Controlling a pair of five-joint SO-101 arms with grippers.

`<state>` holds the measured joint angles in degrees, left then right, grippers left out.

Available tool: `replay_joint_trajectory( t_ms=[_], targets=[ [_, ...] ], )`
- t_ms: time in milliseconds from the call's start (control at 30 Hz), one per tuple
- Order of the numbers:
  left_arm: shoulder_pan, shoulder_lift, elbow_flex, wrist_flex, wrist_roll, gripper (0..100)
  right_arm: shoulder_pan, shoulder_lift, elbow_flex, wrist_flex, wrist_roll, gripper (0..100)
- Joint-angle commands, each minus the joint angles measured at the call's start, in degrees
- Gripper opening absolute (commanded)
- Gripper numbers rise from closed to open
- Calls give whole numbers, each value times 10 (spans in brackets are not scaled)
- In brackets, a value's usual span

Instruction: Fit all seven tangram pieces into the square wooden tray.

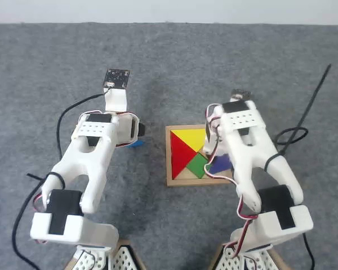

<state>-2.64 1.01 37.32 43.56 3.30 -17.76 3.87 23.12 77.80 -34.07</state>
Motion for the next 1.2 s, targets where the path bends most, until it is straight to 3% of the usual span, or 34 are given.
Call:
replay_joint_trajectory(
  t_ms=[0, 267, 533, 733, 1067, 1167],
  targets=[
    [3, -3, -22, 4, -3, 233, -29, -29, 10, 0, -50, 74],
    [2, -3, -21, 4, -3, 233, -14, -29, 13, -39, -110, 74],
    [2, -3, -21, 4, -3, 233, -11, -29, 25, -46, -120, 74],
    [1, -3, -21, 4, -3, 233, -10, -30, 25, -44, -191, 74],
    [0, -3, -22, 4, -3, 233, -5, -29, 25, -42, -195, 80],
    [0, -3, -22, 4, -3, 233, 7, -29, 25, -43, -195, 139]
  ],
)
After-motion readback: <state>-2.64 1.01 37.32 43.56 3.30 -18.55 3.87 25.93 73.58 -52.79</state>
